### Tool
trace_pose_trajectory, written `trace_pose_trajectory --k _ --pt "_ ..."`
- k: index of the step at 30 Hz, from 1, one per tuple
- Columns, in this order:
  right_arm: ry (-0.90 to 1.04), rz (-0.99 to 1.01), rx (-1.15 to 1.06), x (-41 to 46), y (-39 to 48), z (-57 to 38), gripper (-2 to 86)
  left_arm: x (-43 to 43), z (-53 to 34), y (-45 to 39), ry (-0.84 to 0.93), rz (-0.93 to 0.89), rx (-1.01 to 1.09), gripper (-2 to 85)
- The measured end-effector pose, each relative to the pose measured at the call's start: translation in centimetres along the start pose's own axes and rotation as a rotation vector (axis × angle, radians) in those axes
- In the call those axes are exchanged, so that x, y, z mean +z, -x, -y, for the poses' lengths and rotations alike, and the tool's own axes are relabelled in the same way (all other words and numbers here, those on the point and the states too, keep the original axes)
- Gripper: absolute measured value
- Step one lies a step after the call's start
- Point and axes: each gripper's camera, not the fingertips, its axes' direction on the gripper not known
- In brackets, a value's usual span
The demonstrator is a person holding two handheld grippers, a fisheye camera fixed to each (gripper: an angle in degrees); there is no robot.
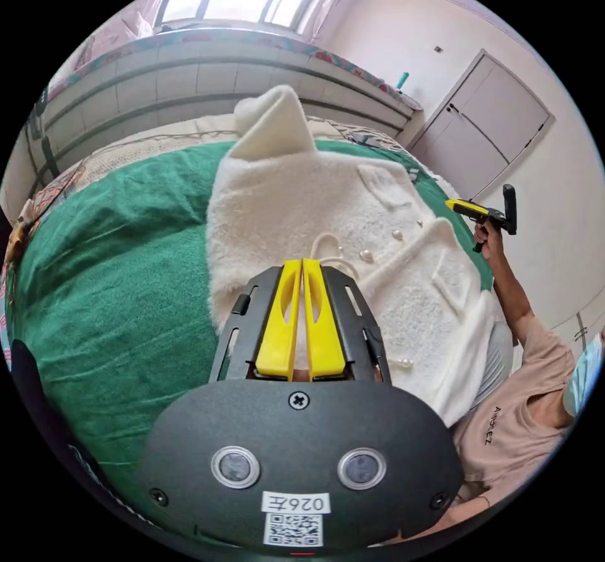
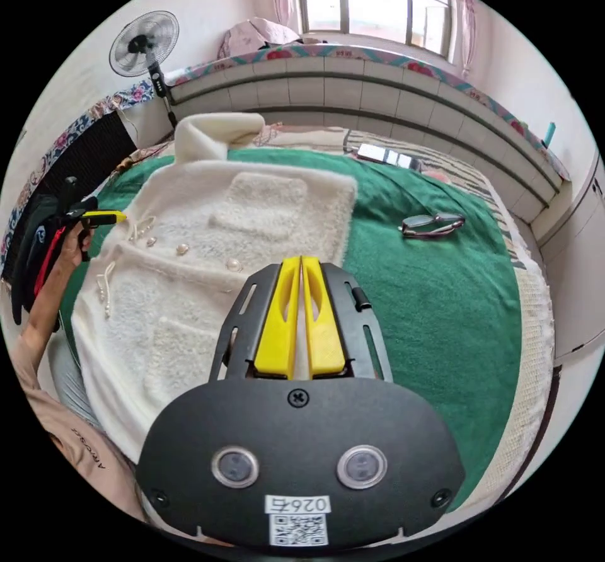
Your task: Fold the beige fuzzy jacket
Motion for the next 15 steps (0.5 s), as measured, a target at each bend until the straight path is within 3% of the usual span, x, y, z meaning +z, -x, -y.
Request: trace_pose_trajectory --k 4,7,10,13,15 --pt "-0.484 -0.010 -0.045 -12.3 4.2 -7.3 0.4 -11.9 -7.3 -8.2 -0.516 -0.090 0.176 -1.0" --pt "-0.495 0.163 -0.151 -16.0 7.3 -11.7 2.5 -15.2 -12.3 -12.3 -0.776 -0.317 0.182 -1.0" --pt "-0.265 0.219 -0.226 -16.0 10.7 -14.5 -0.3 -13.1 -13.4 -15.2 -0.591 -0.460 0.165 -0.8" --pt "-0.114 0.114 -0.195 -14.2 13.4 -17.3 -0.4 -8.4 -13.5 -19.9 -0.343 -0.276 0.214 0.1" --pt "-0.004 0.064 -0.187 -12.6 14.3 -18.3 0.7 -5.0 -13.3 -23.1 -0.223 -0.163 0.308 6.9"
